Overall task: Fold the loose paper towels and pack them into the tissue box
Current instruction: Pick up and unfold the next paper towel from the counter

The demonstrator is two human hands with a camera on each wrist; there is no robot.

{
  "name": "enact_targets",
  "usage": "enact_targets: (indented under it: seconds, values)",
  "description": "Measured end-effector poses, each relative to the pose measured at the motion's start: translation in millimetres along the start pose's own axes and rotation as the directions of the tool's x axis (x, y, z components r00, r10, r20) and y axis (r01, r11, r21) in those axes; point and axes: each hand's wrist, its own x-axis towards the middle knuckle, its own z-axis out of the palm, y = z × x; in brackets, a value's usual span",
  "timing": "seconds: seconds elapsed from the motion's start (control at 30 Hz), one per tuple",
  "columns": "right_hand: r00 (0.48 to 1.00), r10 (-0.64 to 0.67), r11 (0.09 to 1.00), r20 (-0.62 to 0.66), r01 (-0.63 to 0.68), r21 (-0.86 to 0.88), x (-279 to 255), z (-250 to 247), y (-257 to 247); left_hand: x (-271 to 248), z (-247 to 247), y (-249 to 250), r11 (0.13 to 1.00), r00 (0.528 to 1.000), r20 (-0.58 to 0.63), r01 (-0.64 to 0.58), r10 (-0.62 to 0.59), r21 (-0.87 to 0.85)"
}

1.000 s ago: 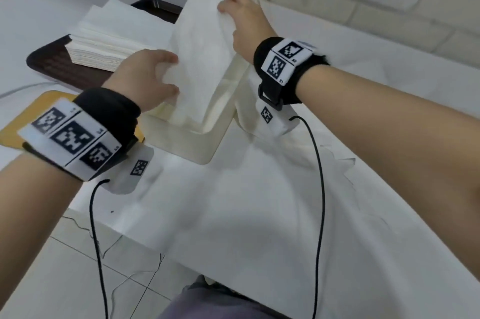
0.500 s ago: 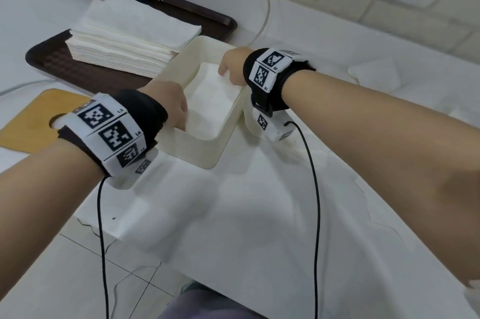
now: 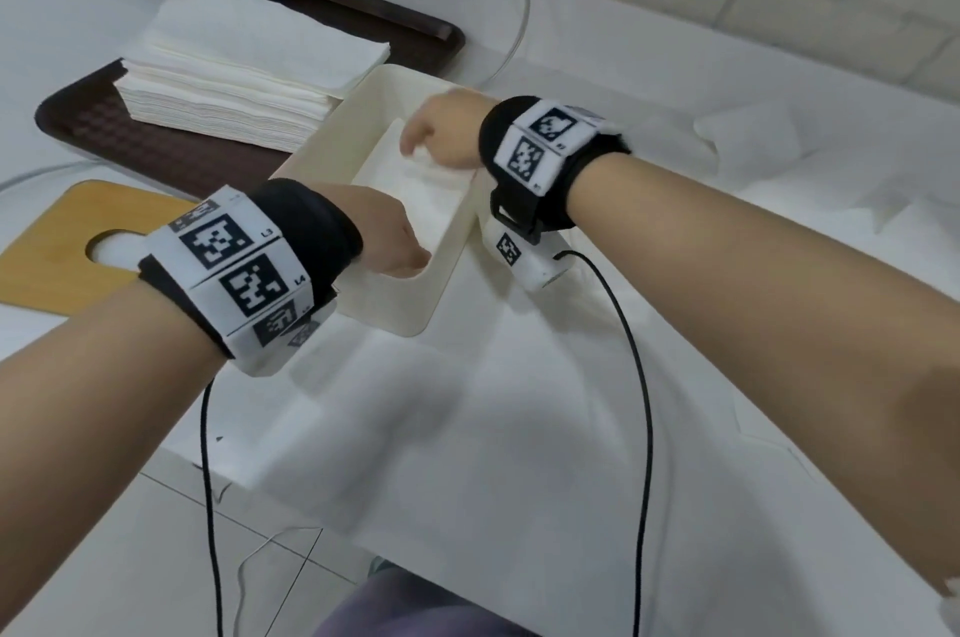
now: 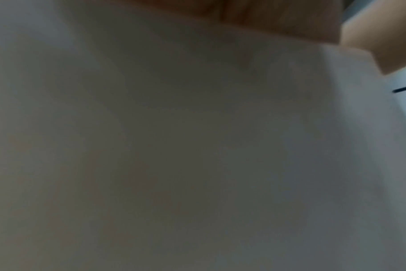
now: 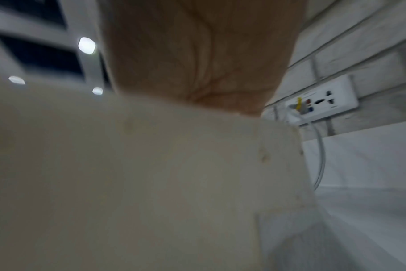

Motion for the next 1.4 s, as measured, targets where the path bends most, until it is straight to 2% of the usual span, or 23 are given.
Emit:
enact_targets:
  seconds: [0.03,0.07,0.1,0.13,0.17,0.2,0.23,0.3,0.33,0.4,0.47,0.57,0.67,0.83,0.9,0.97,1.1,1.17,1.23,1.3,1.33,1.4]
  values:
    - [0.991,0.001,0.993,-0.134,0.015,0.119,-6.4,-6.7,6.7,-2.1,-0.1,-0.4,1.000,1.000,0.001,0.002,-0.002,-0.005]
    - [0.957,0.044,0.971,-0.287,0.026,0.237,-13.8,-11.6,16.5,-4.8,-0.7,-2.2,1.000,1.000,-0.011,0.000,0.000,-0.024]
    - [0.903,0.126,0.937,-0.411,0.028,0.348,-19.8,-13.5,30.1,-8.5,-2.3,-4.7,0.998,0.999,-0.038,-0.010,0.007,-0.069]
    - [0.851,0.222,0.897,-0.476,0.014,0.443,-26.5,-12.6,44.3,-13.0,-4.5,-7.5,0.990,0.996,-0.086,-0.030,0.018,-0.139]
    - [0.831,0.311,0.855,-0.462,-0.032,0.518,-34.0,-9.0,57.8,-19.0,-6.5,-8.9,0.971,0.985,-0.172,-0.056,0.016,-0.232]
    - [0.846,0.372,0.817,-0.382,-0.103,0.568,-40.9,-3.0,70.1,-26.4,-7.9,-8.8,0.944,0.955,-0.296,-0.097,0.000,-0.315]
    - [0.887,0.391,0.791,-0.246,-0.187,0.582,-46.6,3.3,80.1,-35.5,-8.6,-6.2,0.917,0.900,-0.435,-0.160,-0.017,-0.366]
    - [0.939,0.342,0.789,0.043,-0.312,0.529,-53.0,19.1,94.6,-55.5,-6.2,6.1,0.845,0.788,-0.613,-0.293,-0.051,-0.448]
    - [0.941,0.312,0.796,0.130,-0.334,0.506,-54.5,26.7,98.0,-64.0,-3.1,14.2,0.804,0.766,-0.641,-0.348,-0.054,-0.483]
    - [0.942,0.272,0.787,0.198,-0.337,0.517,-52.4,39.5,99.8,-73.4,6.8,30.4,0.725,0.784,-0.621,-0.427,-0.002,-0.540]
    - [0.949,0.235,0.786,0.210,-0.313,0.533,-46.0,48.8,100.8,-72.8,19.7,43.8,0.681,0.854,-0.516,-0.415,0.063,-0.604]
    - [0.962,0.221,0.857,0.158,-0.269,0.440,-37.4,56.4,99.0,-62.2,38.3,56.9,0.726,0.925,-0.367,-0.321,0.102,-0.608]
    - [0.964,0.248,0.937,0.092,-0.263,0.228,-34.2,57.0,94.5,-51.9,51.0,62.8,0.754,0.954,-0.290,-0.249,0.080,-0.609]
    - [0.969,0.241,0.971,0.049,-0.241,-0.003,-33.8,53.2,91.6,-42.7,61.5,64.5,0.774,0.981,-0.186,-0.157,0.051,-0.614]
    - [0.970,0.223,0.975,0.099,-0.220,-0.043,-35.6,48.8,91.5,-38.8,63.2,65.2,0.784,0.985,-0.172,-0.128,0.027,-0.607]
    - [0.973,0.187,0.982,0.134,-0.189,0.000,-39.8,45.6,93.4,-34.3,64.4,66.3,0.793,0.990,-0.143,-0.085,-0.003,-0.603]
    - [0.995,0.093,0.991,0.038,-0.096,0.097,-63.7,34.7,97.9,-19.5,67.4,66.7,0.758,0.996,-0.092,-0.056,-0.005,-0.649]
    - [0.998,0.057,0.977,-0.002,-0.055,0.207,-82.7,24.2,99.8,-12.7,67.4,69.1,0.721,0.996,-0.088,-0.061,0.001,-0.690]
    - [0.997,0.048,0.918,-0.060,-0.021,0.396,-105.7,11.5,100.8,-6.2,64.6,72.4,0.665,0.995,-0.101,-0.076,0.002,-0.743]
    - [0.992,0.040,0.841,-0.120,0.032,0.540,-127.5,-0.5,100.7,-1.8,59.6,75.4,0.602,0.986,-0.163,-0.142,0.020,-0.785]
    - [0.992,0.029,0.821,-0.124,0.047,0.569,-137.1,-5.5,100.9,-0.7,56.8,77.5,0.579,0.969,-0.244,-0.225,0.047,-0.784]
    - [0.998,-0.025,0.814,-0.056,0.053,0.579,-155.1,-15.0,98.8,-1.8,51.4,83.5,0.517,0.894,-0.430,-0.428,0.124,-0.741]
